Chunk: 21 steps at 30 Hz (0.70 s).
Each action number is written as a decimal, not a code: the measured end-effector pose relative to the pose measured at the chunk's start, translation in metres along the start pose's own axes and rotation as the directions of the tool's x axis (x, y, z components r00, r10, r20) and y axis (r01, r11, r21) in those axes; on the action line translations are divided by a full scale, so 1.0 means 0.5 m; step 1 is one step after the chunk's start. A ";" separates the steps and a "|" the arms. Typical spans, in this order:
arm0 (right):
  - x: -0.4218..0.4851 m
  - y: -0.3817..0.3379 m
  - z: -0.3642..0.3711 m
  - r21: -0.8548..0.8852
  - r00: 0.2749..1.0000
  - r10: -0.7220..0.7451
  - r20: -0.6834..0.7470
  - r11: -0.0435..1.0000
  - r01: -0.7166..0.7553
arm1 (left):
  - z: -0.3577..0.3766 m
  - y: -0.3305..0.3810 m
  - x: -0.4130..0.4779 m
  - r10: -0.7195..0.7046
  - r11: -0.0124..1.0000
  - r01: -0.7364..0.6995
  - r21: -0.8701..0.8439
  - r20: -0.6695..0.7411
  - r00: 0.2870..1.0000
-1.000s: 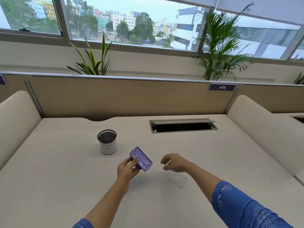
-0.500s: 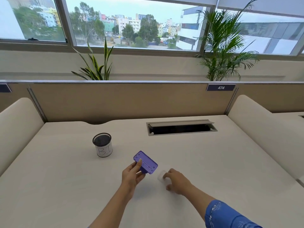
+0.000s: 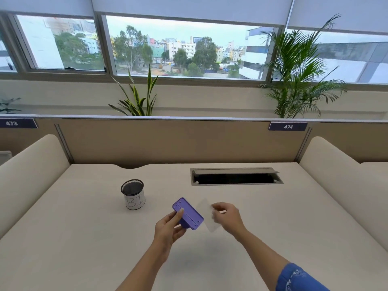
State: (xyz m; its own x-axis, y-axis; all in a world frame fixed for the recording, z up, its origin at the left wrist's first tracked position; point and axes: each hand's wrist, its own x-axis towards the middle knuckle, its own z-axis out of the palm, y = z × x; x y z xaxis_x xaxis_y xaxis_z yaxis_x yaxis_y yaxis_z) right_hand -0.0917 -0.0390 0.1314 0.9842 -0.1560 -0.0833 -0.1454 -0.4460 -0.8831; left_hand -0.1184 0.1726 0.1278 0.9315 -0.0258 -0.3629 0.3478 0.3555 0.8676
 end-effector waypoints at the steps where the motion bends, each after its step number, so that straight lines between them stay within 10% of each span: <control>1: 0.001 -0.021 -0.009 0.080 1.000 -0.017 -0.018 0.997 0.018 | 0.004 0.001 -0.003 0.005 1.000 -0.005 0.001 0.002 1.000; 7: -0.034 -0.095 -0.027 0.346 0.998 -0.041 0.056 0.938 0.020 | 0.037 0.000 -0.023 0.029 0.999 -0.030 0.011 0.037 0.999; 21: -0.078 -0.100 -0.009 -0.009 0.953 -0.302 -0.039 0.953 0.302 | 0.070 0.005 -0.059 0.060 0.998 -0.061 0.016 0.032 0.998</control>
State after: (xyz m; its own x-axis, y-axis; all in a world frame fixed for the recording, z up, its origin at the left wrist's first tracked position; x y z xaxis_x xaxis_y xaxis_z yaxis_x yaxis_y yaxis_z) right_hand -0.1234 -0.0146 0.1807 0.9776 -0.0482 0.2049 0.1573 -0.4800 -0.8631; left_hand -0.1413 0.1414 0.1527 0.9537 -0.0342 -0.2987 0.2920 0.3415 0.8934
